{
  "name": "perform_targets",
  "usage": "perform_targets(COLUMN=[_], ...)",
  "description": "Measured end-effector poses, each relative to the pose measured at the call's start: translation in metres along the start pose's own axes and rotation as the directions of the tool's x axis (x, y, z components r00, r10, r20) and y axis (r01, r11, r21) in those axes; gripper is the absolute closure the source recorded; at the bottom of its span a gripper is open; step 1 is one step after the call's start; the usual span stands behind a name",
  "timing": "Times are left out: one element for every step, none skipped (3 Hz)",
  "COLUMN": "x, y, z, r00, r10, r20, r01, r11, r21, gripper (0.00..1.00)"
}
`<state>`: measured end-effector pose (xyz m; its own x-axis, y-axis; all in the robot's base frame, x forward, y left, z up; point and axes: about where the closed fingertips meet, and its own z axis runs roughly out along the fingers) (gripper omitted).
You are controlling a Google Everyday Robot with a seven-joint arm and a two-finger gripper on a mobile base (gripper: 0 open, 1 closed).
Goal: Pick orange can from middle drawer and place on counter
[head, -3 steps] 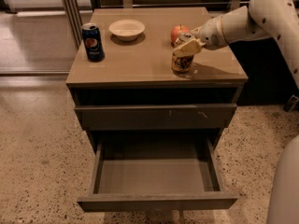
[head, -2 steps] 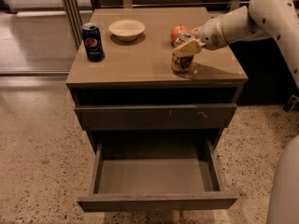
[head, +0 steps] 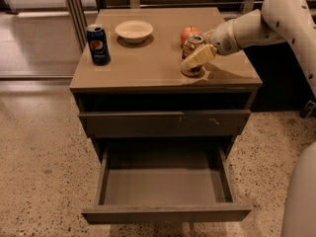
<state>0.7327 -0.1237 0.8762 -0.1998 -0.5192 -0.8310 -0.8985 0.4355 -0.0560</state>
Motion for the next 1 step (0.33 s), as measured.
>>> perform_targets(x=[0.0000], y=[0.0000], z=[0.0000], r00=[1.000], r10=[0.000], r20=[0.000], r01=[0.000], r11=[1.0000], r21=[0.000], gripper=[0.00])
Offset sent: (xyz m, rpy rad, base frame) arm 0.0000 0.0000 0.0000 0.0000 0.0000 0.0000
